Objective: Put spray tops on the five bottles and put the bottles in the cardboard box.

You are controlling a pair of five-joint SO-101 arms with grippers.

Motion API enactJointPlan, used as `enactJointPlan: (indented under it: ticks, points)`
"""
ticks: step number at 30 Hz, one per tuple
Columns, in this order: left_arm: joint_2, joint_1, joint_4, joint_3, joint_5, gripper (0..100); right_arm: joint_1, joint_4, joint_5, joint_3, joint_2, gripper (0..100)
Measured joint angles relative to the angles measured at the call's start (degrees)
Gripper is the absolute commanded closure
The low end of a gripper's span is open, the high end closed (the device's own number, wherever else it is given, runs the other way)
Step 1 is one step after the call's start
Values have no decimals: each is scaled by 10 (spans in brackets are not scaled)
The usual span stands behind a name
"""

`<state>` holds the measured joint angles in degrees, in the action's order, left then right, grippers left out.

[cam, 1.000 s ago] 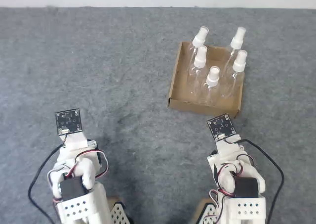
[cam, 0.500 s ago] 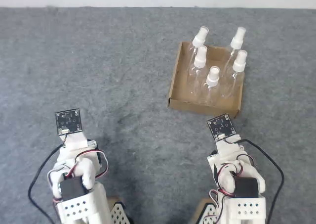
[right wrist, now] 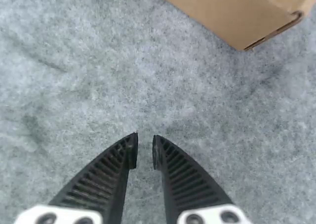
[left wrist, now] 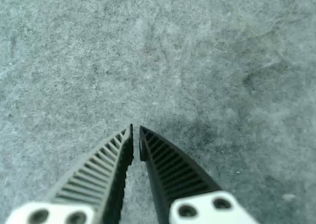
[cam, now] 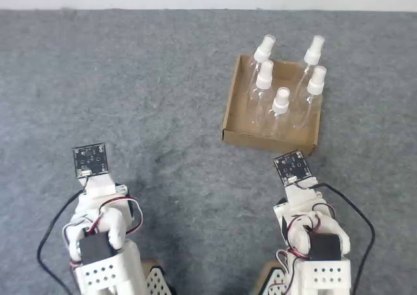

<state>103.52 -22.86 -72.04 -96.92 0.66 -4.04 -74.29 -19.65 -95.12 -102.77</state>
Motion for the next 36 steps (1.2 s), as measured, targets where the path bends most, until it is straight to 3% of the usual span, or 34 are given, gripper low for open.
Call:
enactJointPlan:
  ticks: [36]
  points:
    - [0,1,0,0,0,988,35,0,0,0,0,990]
